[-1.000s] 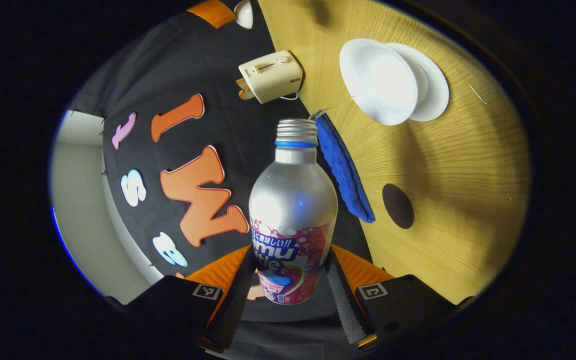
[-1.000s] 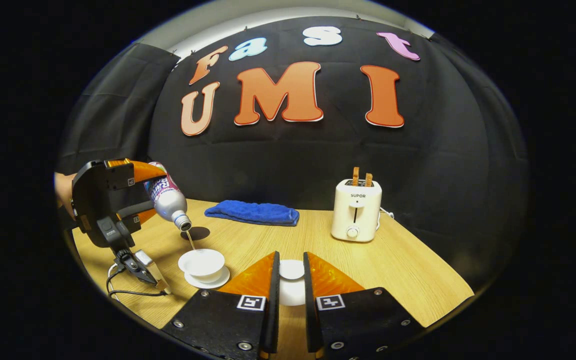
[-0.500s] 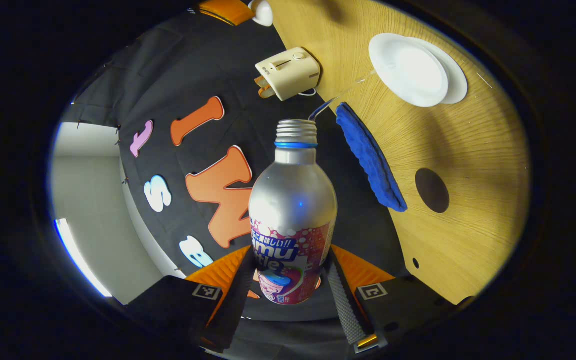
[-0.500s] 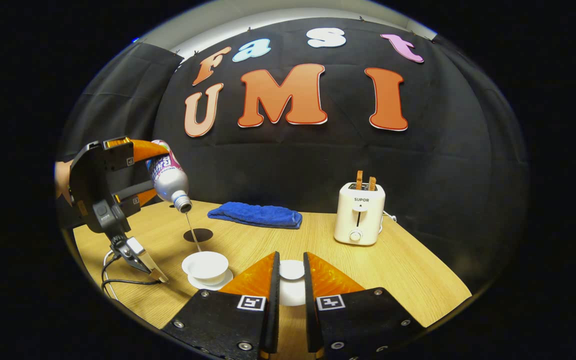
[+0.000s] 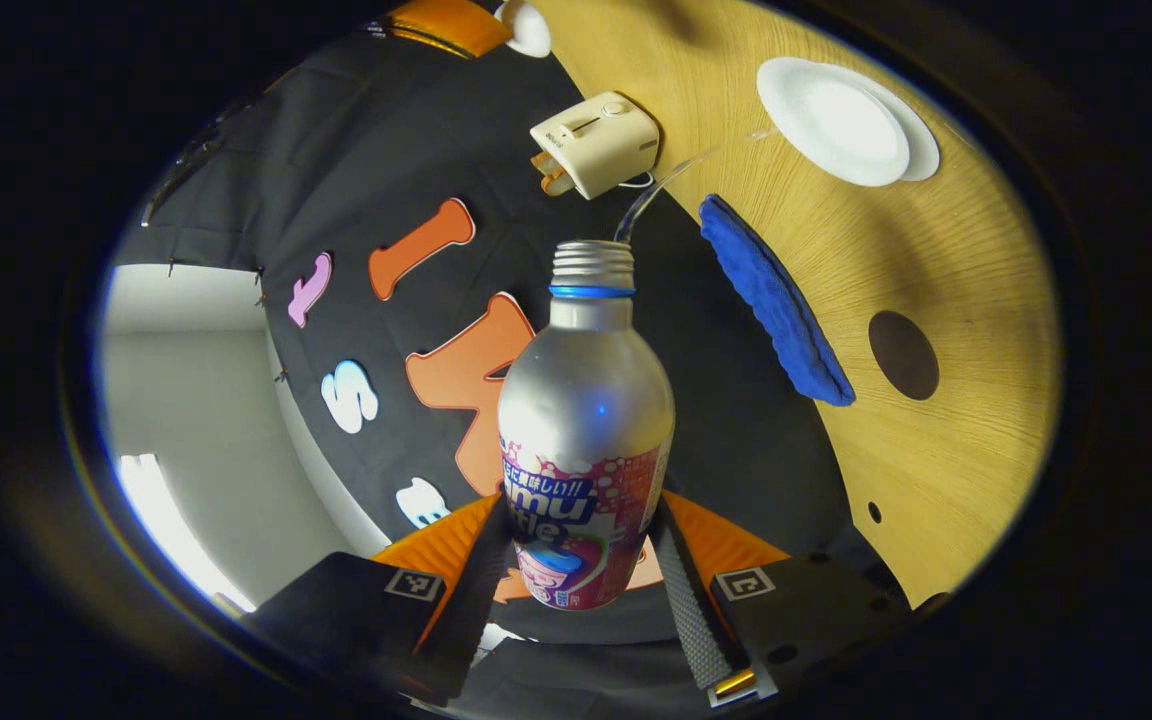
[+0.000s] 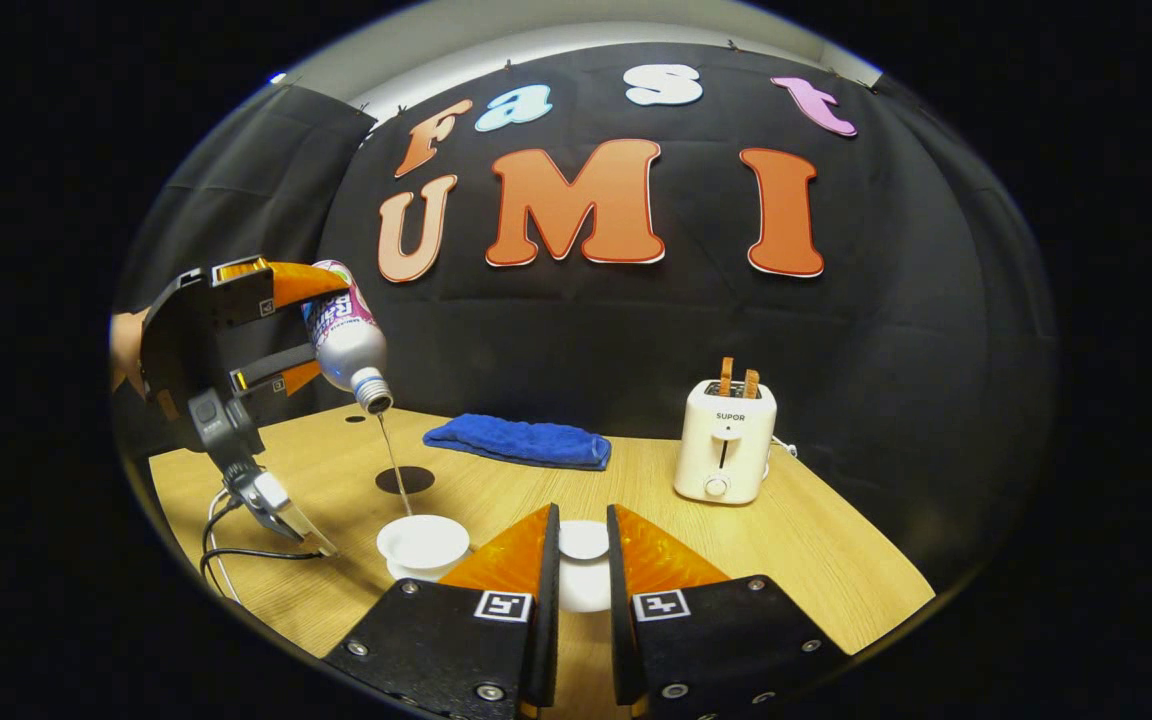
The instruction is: Open the teacup lid with one hand, grasp the water bottle and pour water into the teacup with the other hand; after pouring, place the water bottle on the coaster and then close the teacup lid.
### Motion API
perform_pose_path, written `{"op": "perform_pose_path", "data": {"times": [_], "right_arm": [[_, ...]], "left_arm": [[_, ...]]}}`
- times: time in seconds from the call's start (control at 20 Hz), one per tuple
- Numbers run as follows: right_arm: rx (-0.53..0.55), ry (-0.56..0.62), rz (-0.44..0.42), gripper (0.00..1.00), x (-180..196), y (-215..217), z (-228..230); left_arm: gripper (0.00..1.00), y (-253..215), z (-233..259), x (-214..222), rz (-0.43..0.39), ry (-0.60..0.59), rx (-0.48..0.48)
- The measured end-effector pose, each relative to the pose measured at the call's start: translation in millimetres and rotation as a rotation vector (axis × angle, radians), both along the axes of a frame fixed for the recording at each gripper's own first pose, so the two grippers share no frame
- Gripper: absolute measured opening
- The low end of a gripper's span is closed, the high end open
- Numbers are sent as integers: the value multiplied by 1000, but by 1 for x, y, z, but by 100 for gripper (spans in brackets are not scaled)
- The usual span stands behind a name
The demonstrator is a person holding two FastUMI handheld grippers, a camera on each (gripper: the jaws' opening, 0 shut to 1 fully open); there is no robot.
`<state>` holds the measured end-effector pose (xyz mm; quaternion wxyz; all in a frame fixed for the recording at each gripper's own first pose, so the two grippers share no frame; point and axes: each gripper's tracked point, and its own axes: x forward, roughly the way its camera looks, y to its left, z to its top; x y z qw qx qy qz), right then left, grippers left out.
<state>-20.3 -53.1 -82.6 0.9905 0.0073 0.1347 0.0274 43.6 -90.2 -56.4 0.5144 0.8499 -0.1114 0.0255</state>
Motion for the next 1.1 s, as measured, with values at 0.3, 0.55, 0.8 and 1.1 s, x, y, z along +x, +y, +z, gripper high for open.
{"op": "perform_pose_path", "data": {"times": [0.3,0.55,0.8,1.1], "right_arm": [[-13,22,8,23,-1,11,-9],[-11,35,12,23,-2,18,-13],[10,30,-5,23,0,18,-11],[59,24,-27,23,12,24,-4]], "left_arm": [[84,-9,-16,5,-40,19,26],[86,-21,-32,6,-101,25,38],[86,-13,-17,7,-154,-46,-232],[80,3,34,-4,-221,-208,-606]]}}
